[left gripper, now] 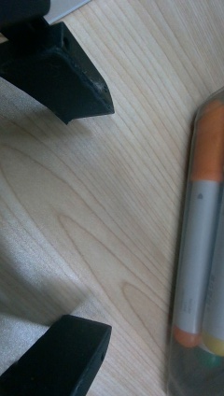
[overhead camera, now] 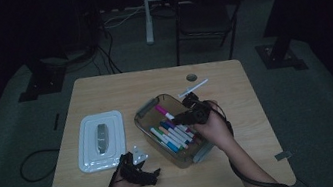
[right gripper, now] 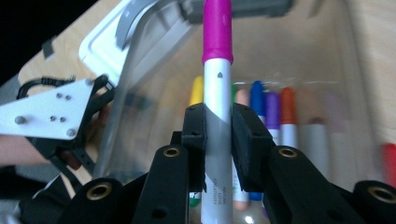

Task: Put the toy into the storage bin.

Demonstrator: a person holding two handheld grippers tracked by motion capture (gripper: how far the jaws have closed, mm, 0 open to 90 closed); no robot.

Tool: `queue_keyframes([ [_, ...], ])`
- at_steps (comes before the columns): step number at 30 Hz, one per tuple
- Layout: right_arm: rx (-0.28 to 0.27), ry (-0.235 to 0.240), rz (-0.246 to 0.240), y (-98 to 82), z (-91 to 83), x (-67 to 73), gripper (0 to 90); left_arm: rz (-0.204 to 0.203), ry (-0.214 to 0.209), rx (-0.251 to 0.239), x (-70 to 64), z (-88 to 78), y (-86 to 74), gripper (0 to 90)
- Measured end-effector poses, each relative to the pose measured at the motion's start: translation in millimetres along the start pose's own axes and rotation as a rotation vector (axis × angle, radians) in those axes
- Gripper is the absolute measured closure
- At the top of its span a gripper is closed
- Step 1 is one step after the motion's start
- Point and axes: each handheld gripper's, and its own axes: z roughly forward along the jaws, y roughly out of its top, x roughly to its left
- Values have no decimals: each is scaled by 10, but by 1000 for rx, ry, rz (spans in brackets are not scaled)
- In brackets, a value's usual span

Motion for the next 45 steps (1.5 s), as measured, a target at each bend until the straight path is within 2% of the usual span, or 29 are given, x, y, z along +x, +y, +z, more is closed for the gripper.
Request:
queue_keyframes([
  [5, 80, 29, -15, 58, 251, 81, 761, 0, -1, 1, 1, -1, 0, 5],
  [10, 142, 58, -15, 108, 451, 98, 761, 0, -1, 1, 1, -1, 0, 4],
  [20, 275, 50, -29, 133, 793, 133, 761, 0, 0, 1, 0, -1, 0, 4],
  [25, 335, 48, -35, 106, 895, 157, 749, 0, 0, 0, 0, 0, 0, 4],
  [27, 338, 65, -33, 108, 898, 162, 693, 0, 0, 0, 0, -1, 0, 4],
  [30, 324, 65, -38, 109, 860, 163, 670, 0, 0, 0, 0, 0, 0, 4],
  [34, 227, 80, -48, 105, 640, 127, 667, 0, -1, 0, 0, -1, 0, 4],
  [37, 124, 103, -37, 83, 376, 32, 655, 1, -1, 1, 1, -1, 0, 5],
  [38, 124, 103, -37, 83, 376, 32, 655, 1, -1, 1, 1, -1, 0, 4],
  [41, 8, 54, -4, 33, -9, -168, 648, 0, 0, 0, 0, 0, 0, 4],
  [43, -36, 39, 26, -4, -185, -295, 639, 0, 0, 0, 0, 0, 0, 4],
  [44, -36, 39, 26, -4, -185, -295, 639, 0, 0, 0, 0, 0, 0, 4],
  [45, -59, 24, 38, -26, -268, -356, 639, 0, 0, -1, 0, 0, 0, 4],
])
